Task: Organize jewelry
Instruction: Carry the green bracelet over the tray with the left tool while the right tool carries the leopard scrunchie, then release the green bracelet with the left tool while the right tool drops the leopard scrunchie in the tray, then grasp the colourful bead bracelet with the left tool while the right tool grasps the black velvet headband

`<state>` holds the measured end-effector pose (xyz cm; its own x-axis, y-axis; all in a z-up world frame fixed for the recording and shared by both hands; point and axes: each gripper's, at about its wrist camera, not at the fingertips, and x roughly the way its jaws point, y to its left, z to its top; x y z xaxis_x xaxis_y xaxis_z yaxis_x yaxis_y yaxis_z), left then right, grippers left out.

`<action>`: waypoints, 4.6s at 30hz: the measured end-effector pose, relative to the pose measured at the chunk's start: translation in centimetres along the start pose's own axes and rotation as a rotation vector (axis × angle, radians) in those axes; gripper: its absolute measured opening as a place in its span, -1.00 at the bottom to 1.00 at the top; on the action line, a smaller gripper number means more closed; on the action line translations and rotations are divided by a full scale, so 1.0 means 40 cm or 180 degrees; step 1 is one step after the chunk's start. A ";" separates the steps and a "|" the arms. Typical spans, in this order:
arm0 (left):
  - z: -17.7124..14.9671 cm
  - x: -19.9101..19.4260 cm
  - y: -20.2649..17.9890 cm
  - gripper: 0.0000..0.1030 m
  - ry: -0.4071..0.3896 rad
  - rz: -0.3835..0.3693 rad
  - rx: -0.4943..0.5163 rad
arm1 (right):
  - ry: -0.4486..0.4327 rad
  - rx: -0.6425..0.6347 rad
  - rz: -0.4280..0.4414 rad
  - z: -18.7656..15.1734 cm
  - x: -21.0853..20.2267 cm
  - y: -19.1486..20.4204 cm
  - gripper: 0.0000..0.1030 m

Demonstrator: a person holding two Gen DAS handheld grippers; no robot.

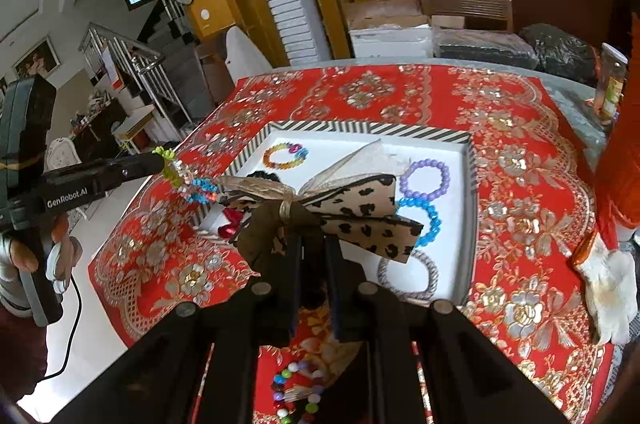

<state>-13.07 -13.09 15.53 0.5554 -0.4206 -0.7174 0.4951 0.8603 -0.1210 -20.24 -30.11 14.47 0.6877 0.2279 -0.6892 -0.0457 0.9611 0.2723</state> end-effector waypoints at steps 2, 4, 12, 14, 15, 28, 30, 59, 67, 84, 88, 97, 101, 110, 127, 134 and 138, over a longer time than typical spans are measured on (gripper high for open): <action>0.010 0.013 -0.006 -0.98 0.0013 0.0016 0.0012 | -0.0006 0.0041 -0.0036 0.006 0.005 -0.010 -0.78; 0.016 0.022 -0.010 -0.98 0.0016 0.0032 0.0031 | -0.0011 0.0077 -0.0072 0.016 0.014 -0.021 -0.78; 0.063 0.074 -0.015 -0.98 0.0046 0.0083 0.0048 | 0.0007 0.0223 -0.0181 0.068 0.056 -0.067 -0.78; 0.079 0.087 -0.015 -0.98 0.0049 0.0090 0.0058 | 0.0000 0.0234 -0.0223 0.085 0.065 -0.075 -0.78; 0.089 0.096 -0.016 -0.98 0.0054 0.0090 0.0062 | -0.0002 0.0249 -0.0257 0.098 0.074 -0.083 -0.78; 0.155 0.247 -0.072 -0.98 0.0213 -0.0097 0.0051 | 0.0140 0.0506 -0.0443 0.191 0.209 -0.162 -0.78; 0.154 0.272 -0.076 -0.98 0.0239 -0.0125 0.0029 | 0.0184 0.0549 -0.0461 0.199 0.238 -0.174 -0.78; 0.083 0.417 0.065 -0.70 0.0489 0.0181 -0.0448 | 0.0568 0.0643 -0.0361 0.211 0.441 -0.208 -0.40; 0.078 0.352 0.034 -0.70 0.0379 0.0213 -0.0347 | 0.0513 0.0504 -0.0296 0.186 0.342 -0.164 -0.32; -0.041 0.150 -0.032 -0.70 0.0412 -0.0190 -0.0244 | 0.0610 0.0086 -0.0213 0.006 0.087 -0.077 -0.16; -0.103 0.130 -0.069 -0.69 0.0535 -0.0314 -0.0167 | 0.0671 0.0162 -0.0238 -0.060 0.053 -0.090 -0.14; -0.223 0.116 -0.153 -0.66 0.0764 -0.0403 0.0024 | 0.0914 0.0392 -0.0232 -0.178 0.038 -0.111 -0.04; -0.249 0.116 -0.177 -0.66 0.0791 -0.0374 0.0087 | 0.0950 0.0456 -0.0211 -0.206 0.044 -0.109 -0.03; -0.286 0.128 -0.204 -0.66 0.0889 -0.0426 0.0063 | 0.1073 0.0448 -0.0241 -0.236 0.071 -0.092 0.05; -0.328 0.188 -0.265 -0.58 0.1164 -0.0667 0.0013 | 0.1048 0.0335 -0.0332 -0.236 0.106 -0.083 0.08; -0.329 0.195 -0.292 -0.59 0.1087 -0.0545 0.0150 | 0.0948 0.0098 -0.0454 -0.239 0.119 -0.062 0.08; -0.334 0.199 -0.292 -1.00 0.1015 -0.0524 0.0194 | 0.0891 0.0013 -0.0510 -0.243 0.117 -0.060 -0.19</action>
<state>-23.35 -22.62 2.09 0.2334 -0.4329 -0.8707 0.6049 0.7657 -0.2185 -23.95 -29.83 4.07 0.4598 0.1084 -0.8814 0.0504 0.9877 0.1477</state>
